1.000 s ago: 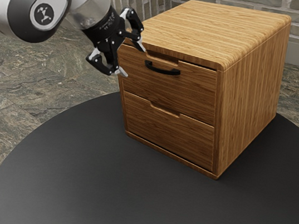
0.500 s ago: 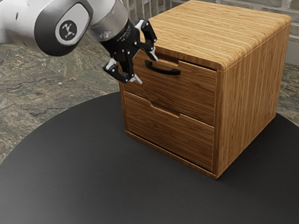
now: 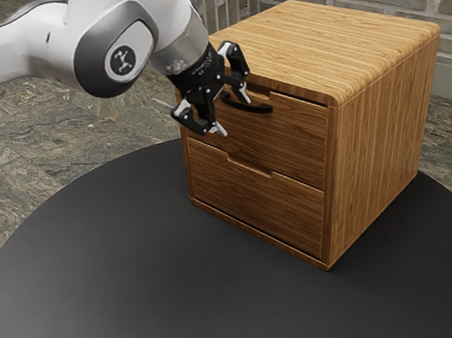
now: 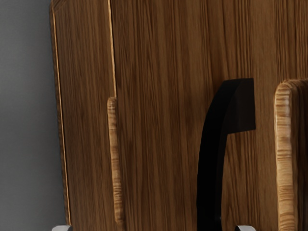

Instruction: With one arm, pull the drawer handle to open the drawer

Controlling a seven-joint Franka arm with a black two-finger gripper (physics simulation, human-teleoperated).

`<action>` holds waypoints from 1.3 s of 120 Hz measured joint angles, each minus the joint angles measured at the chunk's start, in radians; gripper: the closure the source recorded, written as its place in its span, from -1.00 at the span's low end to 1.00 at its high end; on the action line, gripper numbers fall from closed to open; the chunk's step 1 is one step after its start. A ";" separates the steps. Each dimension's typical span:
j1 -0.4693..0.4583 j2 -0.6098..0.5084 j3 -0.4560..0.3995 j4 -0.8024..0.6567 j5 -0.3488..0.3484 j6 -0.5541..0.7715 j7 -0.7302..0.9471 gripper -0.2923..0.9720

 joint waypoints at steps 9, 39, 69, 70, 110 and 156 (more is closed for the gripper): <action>0.000 0.002 0.000 -0.001 -0.001 0.007 0.000 -0.09; 0.001 0.002 0.000 -0.006 -0.001 0.016 0.002 0.10; -0.002 -0.003 0.003 -0.008 -0.001 0.013 0.010 0.23; -0.002 -0.004 0.003 -0.008 -0.001 0.013 0.010 0.24; -0.005 -0.027 0.003 -0.029 0.000 -0.001 0.024 0.40; -0.014 -0.067 0.009 -0.069 0.001 -0.007 0.034 0.48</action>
